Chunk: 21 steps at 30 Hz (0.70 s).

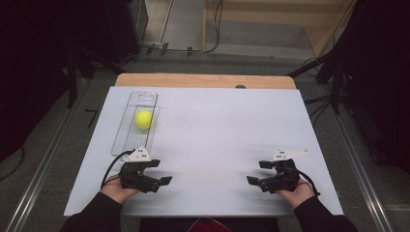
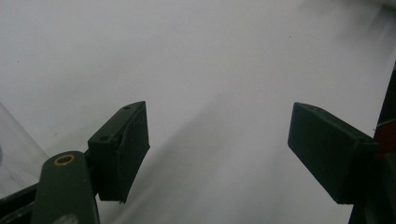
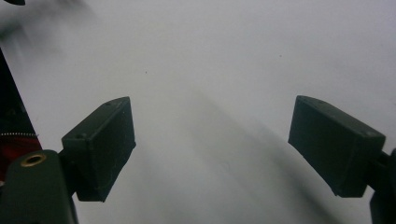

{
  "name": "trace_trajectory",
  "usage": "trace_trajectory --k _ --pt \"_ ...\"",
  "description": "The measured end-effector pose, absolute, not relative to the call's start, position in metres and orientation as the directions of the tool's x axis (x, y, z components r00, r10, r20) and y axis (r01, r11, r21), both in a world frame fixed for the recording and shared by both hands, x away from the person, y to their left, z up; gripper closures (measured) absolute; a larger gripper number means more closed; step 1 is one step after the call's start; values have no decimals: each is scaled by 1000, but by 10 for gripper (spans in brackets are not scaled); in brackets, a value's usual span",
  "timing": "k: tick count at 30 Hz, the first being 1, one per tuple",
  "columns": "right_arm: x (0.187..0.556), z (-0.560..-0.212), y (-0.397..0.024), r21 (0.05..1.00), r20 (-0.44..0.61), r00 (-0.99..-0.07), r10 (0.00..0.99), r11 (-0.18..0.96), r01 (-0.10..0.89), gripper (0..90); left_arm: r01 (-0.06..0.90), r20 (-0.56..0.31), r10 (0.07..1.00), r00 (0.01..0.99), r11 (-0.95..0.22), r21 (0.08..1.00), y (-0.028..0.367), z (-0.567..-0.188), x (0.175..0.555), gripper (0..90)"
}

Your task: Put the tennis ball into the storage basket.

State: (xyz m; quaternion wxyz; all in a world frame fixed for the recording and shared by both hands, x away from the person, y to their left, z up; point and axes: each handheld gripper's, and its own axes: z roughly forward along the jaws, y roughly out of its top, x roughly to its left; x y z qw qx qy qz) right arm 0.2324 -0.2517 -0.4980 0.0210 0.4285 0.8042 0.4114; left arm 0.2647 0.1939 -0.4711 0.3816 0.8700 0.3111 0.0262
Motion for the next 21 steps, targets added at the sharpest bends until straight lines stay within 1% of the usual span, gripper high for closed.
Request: trace_trajectory --k 14,21 --pt "233 -499 -252 680 311 -632 710 298 670 127 548 -203 590 781 -492 677 202 -476 259 214" --pt "233 -499 -252 682 309 -632 711 297 668 127 541 -194 594 781 -487 686 203 -477 259 214"
